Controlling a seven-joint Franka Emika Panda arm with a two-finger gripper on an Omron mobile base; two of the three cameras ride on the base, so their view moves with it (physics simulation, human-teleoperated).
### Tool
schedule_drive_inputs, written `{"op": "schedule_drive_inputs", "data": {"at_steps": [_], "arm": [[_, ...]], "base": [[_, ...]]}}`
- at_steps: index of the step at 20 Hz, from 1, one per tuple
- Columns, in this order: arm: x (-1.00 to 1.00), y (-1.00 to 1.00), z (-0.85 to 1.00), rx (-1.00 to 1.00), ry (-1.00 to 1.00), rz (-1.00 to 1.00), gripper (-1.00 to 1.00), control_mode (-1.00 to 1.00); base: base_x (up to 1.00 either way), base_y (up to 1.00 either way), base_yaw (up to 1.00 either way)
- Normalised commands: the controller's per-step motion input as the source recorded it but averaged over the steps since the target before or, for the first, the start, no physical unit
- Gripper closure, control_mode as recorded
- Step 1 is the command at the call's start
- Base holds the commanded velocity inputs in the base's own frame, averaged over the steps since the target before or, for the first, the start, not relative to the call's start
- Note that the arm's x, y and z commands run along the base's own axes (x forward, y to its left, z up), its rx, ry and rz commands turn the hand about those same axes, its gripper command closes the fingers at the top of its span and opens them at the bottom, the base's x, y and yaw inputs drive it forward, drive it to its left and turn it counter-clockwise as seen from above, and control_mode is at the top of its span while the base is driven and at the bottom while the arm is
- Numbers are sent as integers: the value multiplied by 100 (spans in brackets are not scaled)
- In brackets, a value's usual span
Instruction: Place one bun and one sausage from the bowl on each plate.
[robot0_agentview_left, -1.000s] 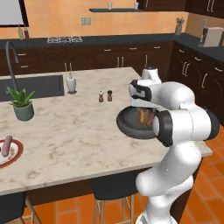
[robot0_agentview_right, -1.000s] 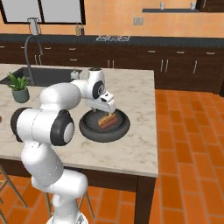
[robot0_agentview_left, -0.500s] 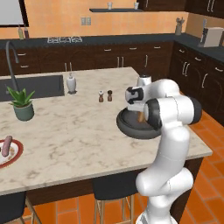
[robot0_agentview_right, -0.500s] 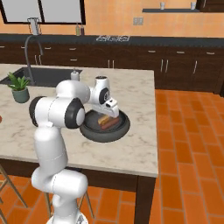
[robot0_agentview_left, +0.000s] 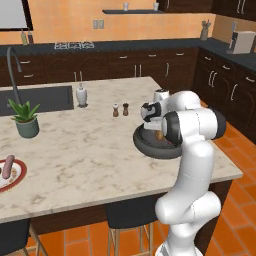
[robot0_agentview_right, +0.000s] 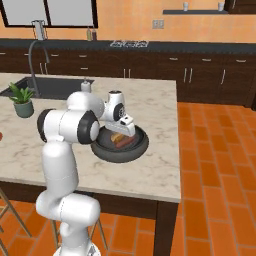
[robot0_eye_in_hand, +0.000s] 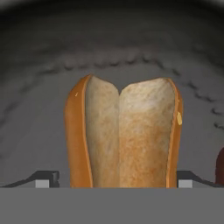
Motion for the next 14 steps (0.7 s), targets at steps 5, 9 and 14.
{"op": "schedule_drive_inputs", "data": {"at_steps": [5,9,14], "arm": [[-13,0,-35,2,-2,0,100,-100],[-15,7,7,0,-6,0,100,-100],[-54,57,93,0,-3,0,100,-100]], "base": [[0,0,0],[0,0,0],[0,0,0]]}}
